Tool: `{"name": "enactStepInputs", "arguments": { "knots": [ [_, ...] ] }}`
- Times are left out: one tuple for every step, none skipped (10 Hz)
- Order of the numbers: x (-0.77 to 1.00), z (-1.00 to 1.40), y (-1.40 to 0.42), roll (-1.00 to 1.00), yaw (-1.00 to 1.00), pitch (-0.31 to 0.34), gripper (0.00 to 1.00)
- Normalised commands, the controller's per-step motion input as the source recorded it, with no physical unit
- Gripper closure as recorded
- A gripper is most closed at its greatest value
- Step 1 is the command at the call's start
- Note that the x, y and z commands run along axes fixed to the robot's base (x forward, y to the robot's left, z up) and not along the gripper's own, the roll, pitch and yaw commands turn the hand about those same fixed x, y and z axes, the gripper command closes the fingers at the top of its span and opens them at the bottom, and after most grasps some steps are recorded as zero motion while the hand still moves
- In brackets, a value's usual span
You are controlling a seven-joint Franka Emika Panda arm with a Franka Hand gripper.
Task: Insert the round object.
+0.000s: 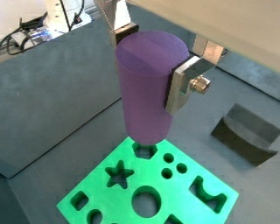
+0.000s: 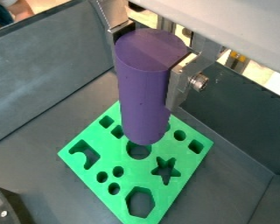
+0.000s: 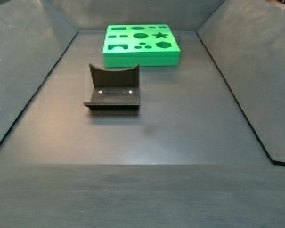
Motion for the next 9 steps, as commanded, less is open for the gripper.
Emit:
{"name": "enactStepInputs", "arguments": {
  "knots": [
    [0.23,-1.0,-0.36,0.06,-0.15,-0.046,1.0],
    [0.22,-1.0,-0.32,0.05,-0.1,-0.044,1.0],
    [0.26,-1.0,-0.22,0.09,-0.09,-0.033,1.0],
    [0.21,-1.0,0.0,0.12,0.0,0.0,1.0],
    [0.18,-1.0,0.0,0.13,0.0,-0.024,1.0],
    [0.22,-0.99,0.0,0.13,0.0,-0.047,1.0],
    [0.29,-1.0,0.0,0.11,0.0,-0.034,1.0],
    [0.31,-1.0,-0.04,0.08,0.0,-0.041,1.0],
    [0.35,-1.0,-0.06,0.03,0.0,-0.047,1.0]
  ]
}}
